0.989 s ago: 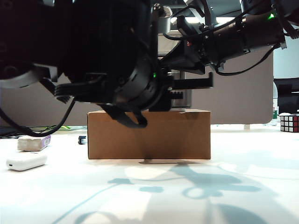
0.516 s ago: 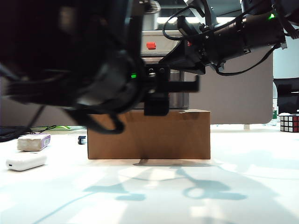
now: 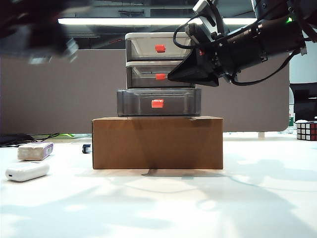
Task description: Open the third layer of the drawer on the table, pick up the earphone case on the table and put it in, and finally close the drawer.
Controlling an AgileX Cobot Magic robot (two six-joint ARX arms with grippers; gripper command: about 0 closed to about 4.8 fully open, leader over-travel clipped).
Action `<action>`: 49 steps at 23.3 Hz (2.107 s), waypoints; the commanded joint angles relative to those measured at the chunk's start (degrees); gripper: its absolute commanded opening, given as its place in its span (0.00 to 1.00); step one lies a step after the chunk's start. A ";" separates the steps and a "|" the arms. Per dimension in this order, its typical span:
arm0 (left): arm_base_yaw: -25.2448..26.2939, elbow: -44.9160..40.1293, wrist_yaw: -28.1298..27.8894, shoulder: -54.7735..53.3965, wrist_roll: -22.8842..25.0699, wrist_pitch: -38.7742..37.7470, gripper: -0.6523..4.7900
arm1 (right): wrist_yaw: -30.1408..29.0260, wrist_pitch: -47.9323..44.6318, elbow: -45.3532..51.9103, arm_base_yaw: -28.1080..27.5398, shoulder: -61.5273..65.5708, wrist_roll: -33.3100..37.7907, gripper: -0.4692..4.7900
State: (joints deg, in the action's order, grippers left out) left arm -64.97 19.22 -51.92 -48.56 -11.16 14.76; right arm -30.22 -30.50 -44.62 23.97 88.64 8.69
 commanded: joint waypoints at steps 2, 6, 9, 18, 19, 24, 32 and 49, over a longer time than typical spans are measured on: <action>26.56 -0.07 39.67 10.21 -3.63 -17.66 0.32 | -0.81 -0.59 -0.28 -0.02 -0.24 0.22 0.08; 51.45 -0.07 59.52 7.65 -1.55 -18.12 0.46 | -1.05 -0.17 -0.28 -0.02 -0.26 0.28 0.08; 59.14 -0.81 64.17 5.84 0.11 -14.40 0.46 | -1.01 0.55 -0.26 -0.02 -0.22 0.28 0.08; 60.35 -0.87 77.64 -18.88 25.94 1.01 0.82 | -1.03 2.03 -0.26 -0.02 -0.22 0.26 0.08; 60.37 -0.87 77.33 -21.49 25.99 2.58 0.82 | -1.05 2.08 -0.26 -0.02 -0.22 0.26 0.08; 60.41 -0.87 73.66 -25.86 26.34 6.67 0.82 | -1.01 2.75 -0.26 -0.02 -0.22 0.24 0.08; 60.39 -0.79 72.70 -31.06 26.38 8.70 0.82 | -0.98 2.86 -0.26 -0.02 -0.22 0.22 0.08; 59.98 -0.76 78.34 -37.18 25.73 11.17 0.37 | -0.79 2.89 -0.26 -0.02 -0.22 0.22 0.08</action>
State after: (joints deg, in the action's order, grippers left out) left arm -4.99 18.87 26.22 -85.30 14.98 29.19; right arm -31.03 -27.05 -44.62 23.92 88.64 8.84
